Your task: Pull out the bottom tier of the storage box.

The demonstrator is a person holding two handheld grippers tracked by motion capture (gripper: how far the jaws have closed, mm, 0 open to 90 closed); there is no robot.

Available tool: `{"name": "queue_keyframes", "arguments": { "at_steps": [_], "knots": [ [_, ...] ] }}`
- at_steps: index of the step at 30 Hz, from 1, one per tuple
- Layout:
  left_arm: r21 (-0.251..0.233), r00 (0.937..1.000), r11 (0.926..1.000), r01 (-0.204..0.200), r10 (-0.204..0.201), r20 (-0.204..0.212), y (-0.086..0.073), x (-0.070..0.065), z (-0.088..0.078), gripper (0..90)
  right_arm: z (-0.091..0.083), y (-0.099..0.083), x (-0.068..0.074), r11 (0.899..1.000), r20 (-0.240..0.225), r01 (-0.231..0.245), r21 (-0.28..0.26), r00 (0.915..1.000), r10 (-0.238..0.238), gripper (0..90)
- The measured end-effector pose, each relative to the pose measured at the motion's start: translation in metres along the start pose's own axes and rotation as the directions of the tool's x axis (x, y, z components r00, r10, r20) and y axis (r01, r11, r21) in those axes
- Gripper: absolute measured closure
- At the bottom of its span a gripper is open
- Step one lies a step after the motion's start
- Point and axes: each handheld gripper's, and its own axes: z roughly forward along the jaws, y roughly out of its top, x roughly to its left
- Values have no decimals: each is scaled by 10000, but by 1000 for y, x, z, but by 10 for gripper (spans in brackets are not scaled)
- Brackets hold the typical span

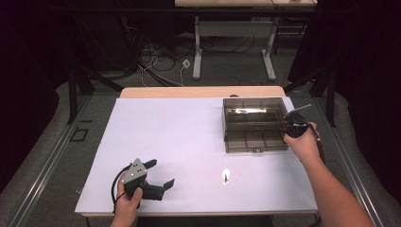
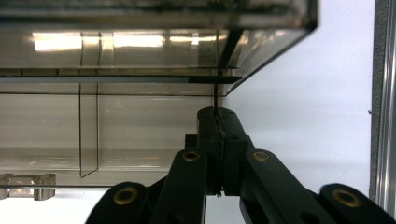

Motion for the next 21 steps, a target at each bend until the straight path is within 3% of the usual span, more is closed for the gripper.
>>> {"name": "queue_keyframes", "arguments": {
  "at_steps": [5,11,18,21],
  "knots": [
    [17,10000,10000,-23,23,9,0,0,0,4,-1,-1,0,9997,-9,-178,151,9998,178,899],
    [3,10000,10000,-17,17,8,0,0,0,4,-4,0,-2,9992,-73,-12,389,10000,14,898],
    [10,10000,10000,-8,8,10,0,0,0,4,-5,-2,-2,9984,-213,-250,506,9994,261,897],
    [10,10000,10000,-8,8,8,0,0,0,4,-5,-2,-4,9986,-242,-117,525,9996,130,897]
  ]
}}
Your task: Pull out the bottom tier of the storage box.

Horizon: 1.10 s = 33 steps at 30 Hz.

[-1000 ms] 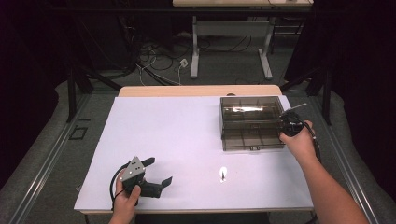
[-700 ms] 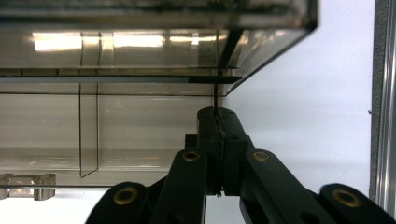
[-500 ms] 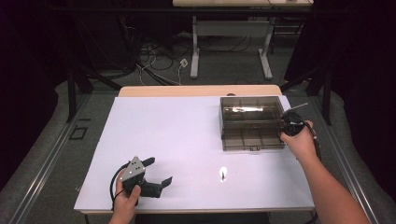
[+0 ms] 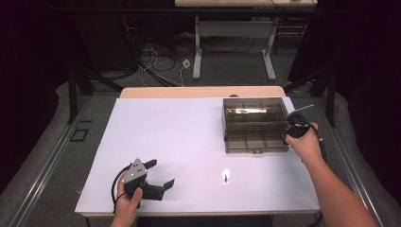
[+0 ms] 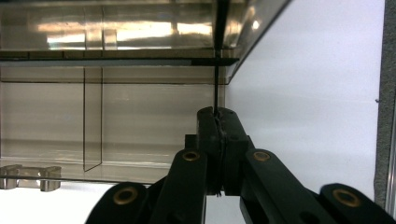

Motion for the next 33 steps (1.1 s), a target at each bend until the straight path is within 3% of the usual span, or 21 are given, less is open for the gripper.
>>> {"name": "queue_keyframes", "arguments": {
  "at_steps": [1,2,7,9,12,16,18,19,23,24,25,26,30,33],
  "knots": [
    [-6,10000,10000,2,-2,-1,0,0,0,4,-2,1,-1,9994,-159,31,339,9999,-25,896],
    [-17,10000,10000,31,-31,5,0,0,0,4,1,-1,-1,9999,-120,38,-138,9999,-39,896],
    [-6,10000,10000,23,-23,-2,0,0,0,4,-2,-2,-1,9999,-69,-32,95,10000,33,896],
    [-5,10000,10000,19,-19,-1,0,0,0,4,-1,-3,-2,9999,-53,103,-83,9999,-104,896],
    [0,10000,10000,14,-14,-1,0,0,0,4,-3,-4,-2,9998,-82,112,154,9999,-111,896],
    [2,10000,10000,60,-60,11,0,0,0,4,-4,-6,-2,10000,-172,55,44,9998,-55,896],
    [-3,10000,10000,75,-75,16,0,0,0,4,-6,-5,-3,9991,-156,121,418,9998,-115,896],
    [0,10000,10000,74,-74,21,0,0,0,5,-4,-7,-4,9997,-179,237,64,9996,-236,896],
    [1,9999,9999,121,-121,23,0,-1,1,5,-6,-8,-3,9995,-231,177,253,9996,-171,896],
    [0,10000,10000,97,-97,13,0,-1,1,4,-8,-7,-3,9984,-224,228,520,9995,-216,896],
    [-6,10000,10000,98,-98,10,0,-1,1,4,-6,-9,-2,9996,-193,198,179,9996,-194,896],
    [-5,10000,10000,93,-93,4,0,-1,1,4,-7,-9,-2,9997,-221,45,255,9997,-39,895],
    [3,10000,10000,86,-86,4,0,-1,1,4,-8,-10,-3,9991,-204,291,304,9994,-285,895],
    [2,10000,10000,79,-79,3,0,-1,1,4,-8,-11,-3,9997,-264,192,171,9995,-187,894]
  ]
}}
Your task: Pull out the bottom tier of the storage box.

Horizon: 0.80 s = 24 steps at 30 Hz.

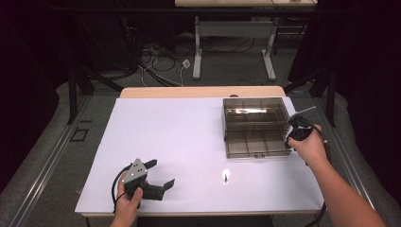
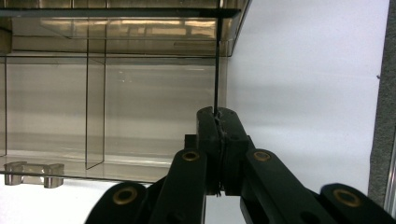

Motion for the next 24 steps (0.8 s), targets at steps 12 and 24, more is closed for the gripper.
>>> {"name": "queue_keyframes", "arguments": {
  "at_steps": [12,24],
  "knots": [
    [3,10000,10000,2,-2,-4,0,0,0,5,-3,-3,-2,9999,-34,117,80,9999,-117,893],
    [12,10000,10000,1,-1,-3,0,0,0,4,-2,-7,-3,10000,-243,27,63,9997,-26,892]
  ]
}}
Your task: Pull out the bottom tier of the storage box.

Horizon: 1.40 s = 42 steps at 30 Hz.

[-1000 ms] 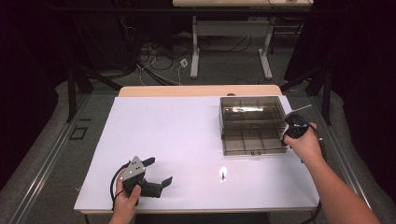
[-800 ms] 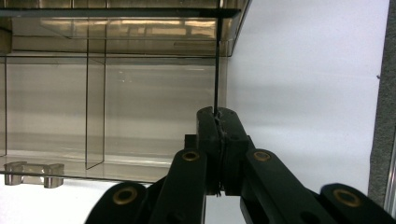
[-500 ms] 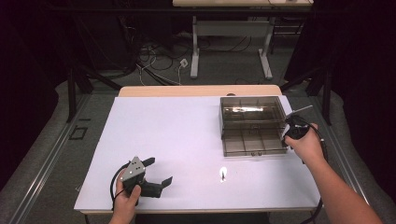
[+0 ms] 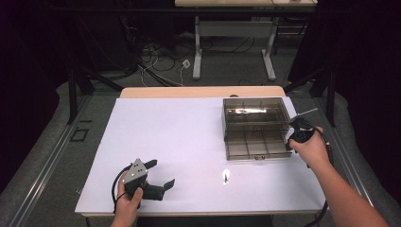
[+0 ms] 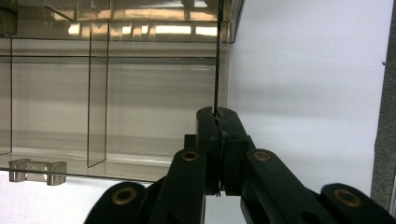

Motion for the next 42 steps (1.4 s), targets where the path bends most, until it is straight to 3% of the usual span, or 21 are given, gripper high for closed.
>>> {"name": "queue_keyframes", "arguments": {
  "at_steps": [5,6,8,10,13,15,16,25,29,39,42],
  "knots": [
    [15,10000,10000,-82,82,0,0,0,0,4,-1,-2,-1,9999,11,103,-27,9999,-103,891],
    [20,10000,10000,-74,74,1,0,0,0,5,-3,-1,-1,9991,22,128,394,9999,-129,891],
    [1,10000,10000,-9,9,1,0,0,0,4,-1,-3,0,10000,-41,-8,-21,10000,8,890],
    [-6,10000,10000,-15,15,-4,0,0,0,4,-2,-4,-2,9999,-88,102,23,9999,-102,889],
    [-9,10000,10000,-15,15,-7,0,0,0,4,-2,-5,-1,9999,-113,-102,-13,9999,102,887],
    [-12,10000,10000,-19,19,-1,0,0,0,4,-4,-5,-2,9996,-202,-2,279,9998,8,887],
    [-5,10000,10000,-22,22,-3,0,0,0,5,-1,-7,-2,9999,-191,-62,-107,9998,60,886],
    [16,10000,10000,-77,77,-5,0,0,0,4,0,-10,-4,9999,-276,-109,91,9996,111,885],
    [-1,10000,10000,-15,15,-5,0,0,0,4,4,-11,-4,9997,-294,-152,-189,9995,147,885],
    [2,10000,10000,-17,17,5,0,0,0,4,6,-13,-5,9997,-395,-30,-232,9992,20,884],
    [-7,10000,10000,-16,16,7,0,0,0,4,4,-13,-5,10000,-197,70,19,9998,-70,883]
  ]
}}
